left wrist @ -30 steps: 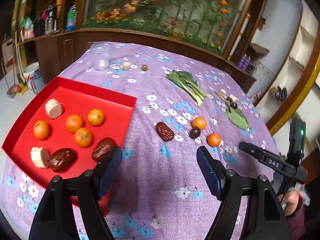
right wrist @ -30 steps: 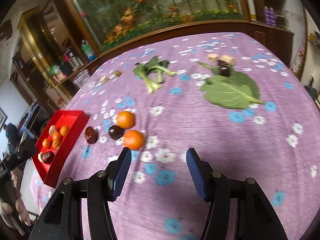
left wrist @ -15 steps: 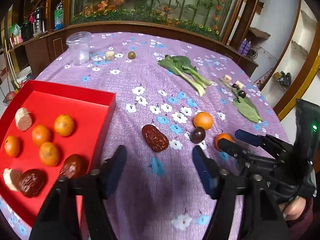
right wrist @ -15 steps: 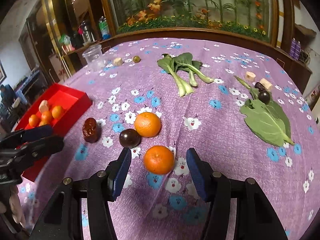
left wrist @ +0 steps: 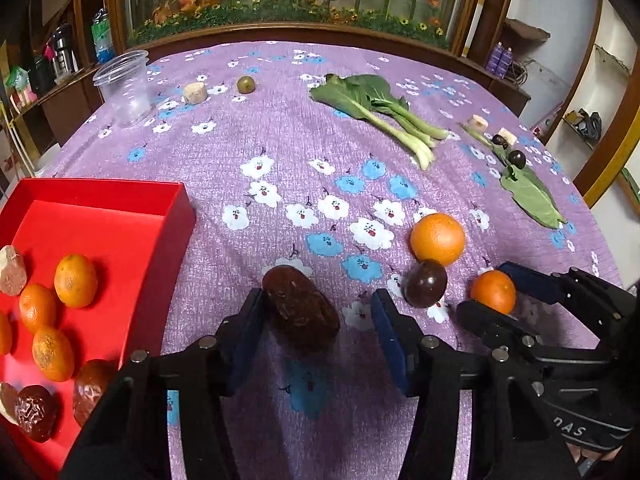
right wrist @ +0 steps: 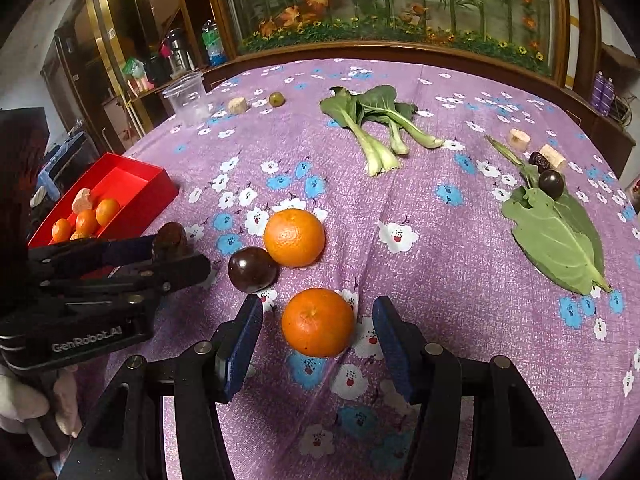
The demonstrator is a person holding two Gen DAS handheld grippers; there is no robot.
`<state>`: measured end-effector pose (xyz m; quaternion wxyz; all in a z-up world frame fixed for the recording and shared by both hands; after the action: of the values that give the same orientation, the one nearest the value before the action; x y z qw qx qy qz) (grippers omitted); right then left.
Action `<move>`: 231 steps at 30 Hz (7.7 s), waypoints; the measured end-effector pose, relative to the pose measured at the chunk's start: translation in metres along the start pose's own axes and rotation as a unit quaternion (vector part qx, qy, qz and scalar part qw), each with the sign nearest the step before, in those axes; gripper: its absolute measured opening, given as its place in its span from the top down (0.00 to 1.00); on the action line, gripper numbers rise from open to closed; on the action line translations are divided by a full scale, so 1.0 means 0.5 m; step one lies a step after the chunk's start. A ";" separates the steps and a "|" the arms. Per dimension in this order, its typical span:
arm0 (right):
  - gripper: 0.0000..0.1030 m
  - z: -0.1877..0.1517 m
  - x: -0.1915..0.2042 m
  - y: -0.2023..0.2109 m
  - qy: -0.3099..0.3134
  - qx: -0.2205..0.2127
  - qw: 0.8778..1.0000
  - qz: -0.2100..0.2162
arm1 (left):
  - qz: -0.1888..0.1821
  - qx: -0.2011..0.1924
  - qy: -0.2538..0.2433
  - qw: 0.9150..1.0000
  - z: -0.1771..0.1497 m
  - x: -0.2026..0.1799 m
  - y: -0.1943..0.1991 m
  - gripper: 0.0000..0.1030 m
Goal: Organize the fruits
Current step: 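Grasp a red date with the left gripper while the right gripper grasps an orange, then carry the date and orange into the red tray and open both grippers, then move both grippers back toward the plum and last orange, then grasp the last orange with the right gripper while the left gripper grasps the dark plum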
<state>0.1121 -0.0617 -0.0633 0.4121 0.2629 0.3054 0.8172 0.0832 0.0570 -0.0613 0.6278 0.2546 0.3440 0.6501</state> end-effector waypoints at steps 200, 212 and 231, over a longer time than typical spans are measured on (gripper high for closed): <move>0.58 0.058 0.000 -0.017 -0.044 -0.029 0.998 -0.020 | 0.063 -0.027 -0.034 0.997 -0.070 0.009 0.125 0.26; 0.63 0.053 -0.048 0.006 -0.079 -0.032 0.996 -0.022 | -0.004 -0.022 -0.014 1.000 -0.012 -0.037 0.069 0.27; 0.55 0.049 -0.069 -0.002 -0.122 -0.016 0.992 0.019 | -0.073 -0.008 -0.084 0.994 0.012 -0.171 -0.024 0.68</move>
<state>0.1474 -0.0829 -0.0535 0.4345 0.3595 0.2345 0.7918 0.1024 -0.0271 -0.0583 0.7026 0.2771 0.3025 0.5815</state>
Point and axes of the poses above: each gripper's, at about its wrist camera, not at the fingertips, and y roughly against the way its jaws point, x to its left, z to its top, the point moved 8 cm from there along -y, roughly the way its jaws point, and after that the axes turned 4 degrees about -x, right-handed, at the moved point
